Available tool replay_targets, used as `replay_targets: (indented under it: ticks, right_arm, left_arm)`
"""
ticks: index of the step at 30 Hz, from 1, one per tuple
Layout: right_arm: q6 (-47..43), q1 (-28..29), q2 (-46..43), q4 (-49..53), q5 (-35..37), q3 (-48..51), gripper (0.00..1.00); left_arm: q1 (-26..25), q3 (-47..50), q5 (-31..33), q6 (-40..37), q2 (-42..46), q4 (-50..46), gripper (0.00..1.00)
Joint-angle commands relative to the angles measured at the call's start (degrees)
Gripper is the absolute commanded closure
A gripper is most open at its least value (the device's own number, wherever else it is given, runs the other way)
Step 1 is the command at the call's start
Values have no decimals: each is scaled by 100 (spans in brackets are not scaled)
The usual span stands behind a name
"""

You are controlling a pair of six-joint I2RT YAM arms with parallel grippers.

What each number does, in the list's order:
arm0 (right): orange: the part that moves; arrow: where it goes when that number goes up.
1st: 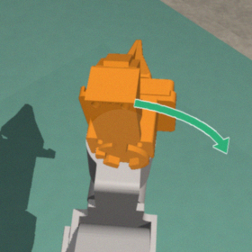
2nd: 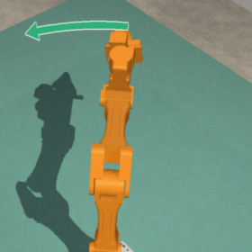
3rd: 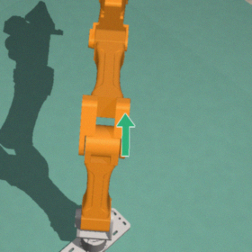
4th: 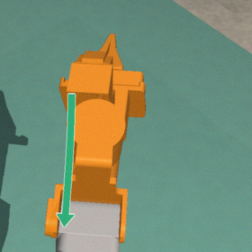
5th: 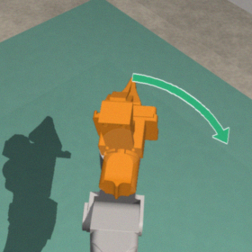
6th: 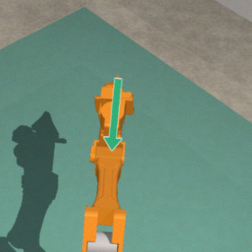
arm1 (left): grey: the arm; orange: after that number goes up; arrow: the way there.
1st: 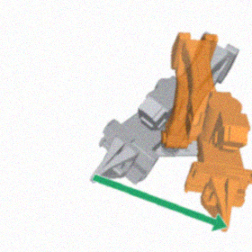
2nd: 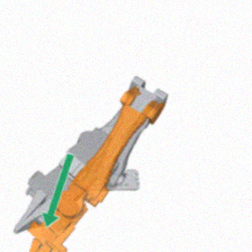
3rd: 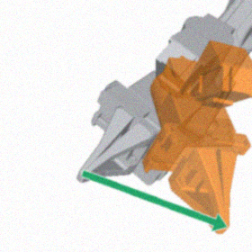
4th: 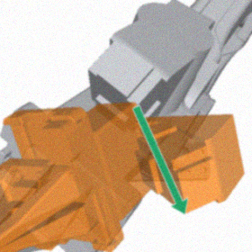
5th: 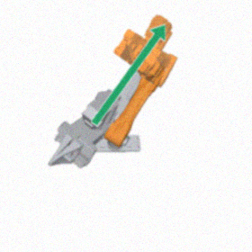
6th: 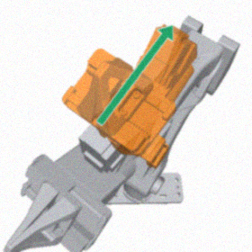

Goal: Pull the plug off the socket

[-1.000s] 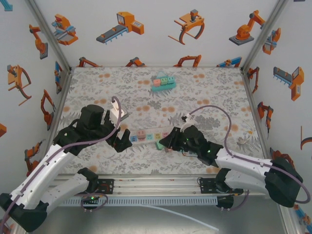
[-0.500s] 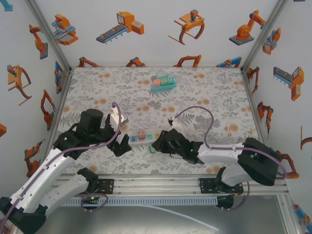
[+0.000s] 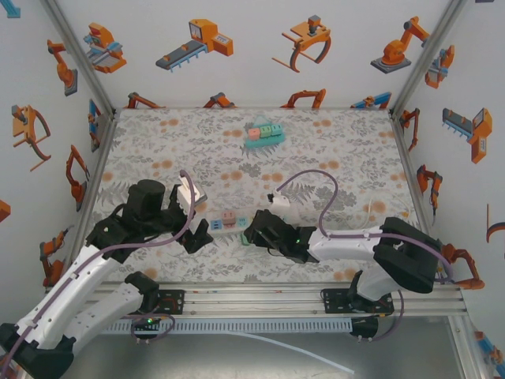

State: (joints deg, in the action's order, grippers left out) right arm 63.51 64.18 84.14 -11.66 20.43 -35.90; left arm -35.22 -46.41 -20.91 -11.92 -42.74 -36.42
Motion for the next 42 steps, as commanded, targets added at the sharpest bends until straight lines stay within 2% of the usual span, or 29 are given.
replay_targets:
  ticks: [1,3,5,23,29,31,34,38,41,42]
  right_arm:
    - [205,59,3,348,392,-89,75]
    - [244,67,23,537,425,-163,68]
    - [250,85,41,684,444,-229,65]
    - [310,206,-494,1504,1039,-269,59]
    - [-173,200,-1115,1819,1289,-286,59]
    - [-687,200,-1429,1902,1390,-317,59]
    - [-1956,200,-1920,1832,1515,-372,59]
    - [-4262,200,-2465,1194,1469,-312,58]
    - [-6003,193,-2662,529,1221,-216,57]
    - [-6411,183,-2666,409,1151,-228,54]
  left_arm:
    - [-2,74,-18,-161,36,126,3]
    - [-6,97,-35,-145,31,136,3]
    - [-2,106,-54,-135,20,156,3]
    - [-2,176,274,201,-165,394,3]
    - [-2,281,764,820,-96,693,3]
    - [-2,356,1093,1208,-26,850,3]
    - [-2,475,1619,1729,84,1035,3]
    - [24,558,2360,2537,109,1095,3]
    - [97,569,2546,3008,49,1090,3]
    - [136,562,2564,3153,26,1088,3]
